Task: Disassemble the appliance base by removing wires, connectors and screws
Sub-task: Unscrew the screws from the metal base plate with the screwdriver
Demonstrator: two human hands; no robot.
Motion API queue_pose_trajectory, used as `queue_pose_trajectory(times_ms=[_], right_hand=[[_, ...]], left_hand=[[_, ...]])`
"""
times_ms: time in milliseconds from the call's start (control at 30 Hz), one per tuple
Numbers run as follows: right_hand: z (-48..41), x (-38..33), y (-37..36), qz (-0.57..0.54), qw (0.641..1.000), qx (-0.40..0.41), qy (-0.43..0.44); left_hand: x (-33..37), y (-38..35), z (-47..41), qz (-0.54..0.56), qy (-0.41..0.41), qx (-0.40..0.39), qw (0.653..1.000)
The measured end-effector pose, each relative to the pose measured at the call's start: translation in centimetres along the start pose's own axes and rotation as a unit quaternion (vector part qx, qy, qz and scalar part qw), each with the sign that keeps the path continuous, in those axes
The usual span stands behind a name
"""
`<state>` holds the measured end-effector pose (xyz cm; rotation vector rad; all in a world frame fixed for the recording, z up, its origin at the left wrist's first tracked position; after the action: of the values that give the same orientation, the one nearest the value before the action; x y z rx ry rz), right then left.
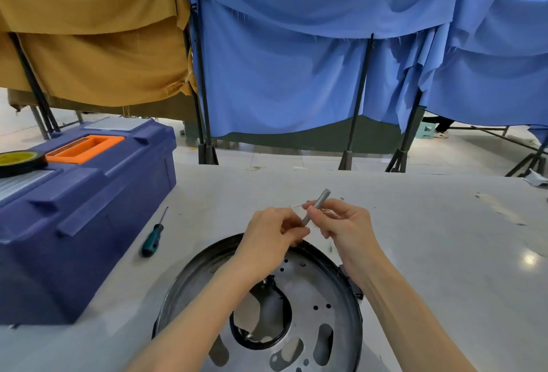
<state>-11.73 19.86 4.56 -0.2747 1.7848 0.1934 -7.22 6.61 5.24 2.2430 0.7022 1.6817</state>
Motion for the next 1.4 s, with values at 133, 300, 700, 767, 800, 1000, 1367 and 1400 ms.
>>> queue_pose_trajectory(times_ms=[133,300,700,767,800,1000,1367,1400], right_hand=[[-0.3,-0.2,1.2,0.027,0.999,0.031,-0.003],[-0.3,0.9,0.5,0.217,0.976,-0.001,0.005],[-0.1,3.3,-2.2,0.38,0.916,-0.128,-0.001],[-0.1,3.4,-2.1,0.371,0.92,-0.128,-0.01],[-0.1,3.4,-2.1,0.366,0.922,-0.128,-0.012],[-0.1,3.6,-2.2,0.356,0.924,-0.137,-0.016],[0.1,3.7,-2.2,0.342,0.929,-0.136,-0.028],[0.2,3.6,-2.2,0.341,0.93,-0.136,-0.03]], left_hand=[[-0.1,1.6,-0.7,-0.121,-0.013,0.025,0.992],[-2.8,5.3,-2.4,-0.198,0.055,0.066,0.976],[-13.3,10.2,-3.6,-0.199,0.265,-0.023,0.943],[-14.1,10.3,-3.6,-0.19,0.265,-0.006,0.946],[-14.4,10.3,-3.5,-0.185,0.265,0.003,0.946],[-15.7,10.3,-2.9,-0.124,0.258,0.049,0.957],[-15.9,12.7,0.1,-0.463,0.26,0.024,0.847],[-16.3,12.6,0.5,-0.454,0.272,0.01,0.848]])
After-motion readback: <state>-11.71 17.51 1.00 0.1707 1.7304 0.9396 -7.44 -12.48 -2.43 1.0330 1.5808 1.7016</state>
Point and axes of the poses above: each hand's wrist, its own z-axis away from the middle knuckle, its own y-axis out of the back of the hand, x = y × z, the point moved 8 cm from there along -z, towards the middle knuckle, and after that the axes turned 6 degrees about z, right-handed, at the moved point
